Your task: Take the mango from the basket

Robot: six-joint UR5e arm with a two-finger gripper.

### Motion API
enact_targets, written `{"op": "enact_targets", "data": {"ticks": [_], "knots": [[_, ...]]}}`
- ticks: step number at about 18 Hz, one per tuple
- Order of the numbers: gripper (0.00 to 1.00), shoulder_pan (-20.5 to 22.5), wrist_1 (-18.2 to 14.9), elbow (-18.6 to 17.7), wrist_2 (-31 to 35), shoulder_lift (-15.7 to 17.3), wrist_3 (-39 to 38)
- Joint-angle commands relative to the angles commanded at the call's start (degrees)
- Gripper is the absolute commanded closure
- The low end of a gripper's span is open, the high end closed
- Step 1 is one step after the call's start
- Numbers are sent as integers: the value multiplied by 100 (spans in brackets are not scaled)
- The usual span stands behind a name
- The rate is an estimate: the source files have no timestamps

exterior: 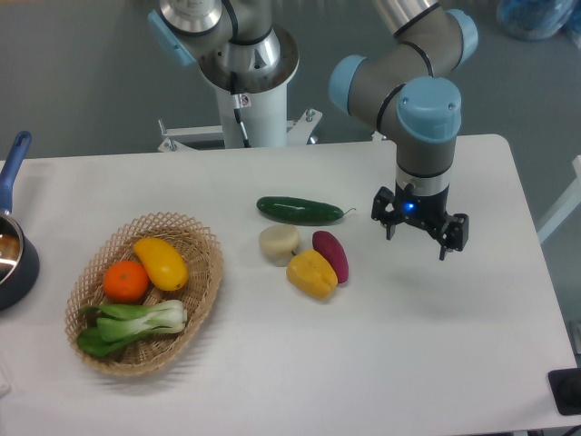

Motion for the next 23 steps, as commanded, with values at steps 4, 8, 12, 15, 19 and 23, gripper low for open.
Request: {"op": "enact_targets", "data": {"ticks": [4,8,12,15,19,23], "knots": [[0,0,9,-17,-17,-17,26],[0,9,18,-96,-263,9,-8],[0,-157,166,-772,-912,665,-228],[0,-718,167,-1177,-1361,1158,-237],[0,-1659,141,-1388,-1415,1371,-667],[0,-2423,123,-1660,-1354,1406,-1596]]}}
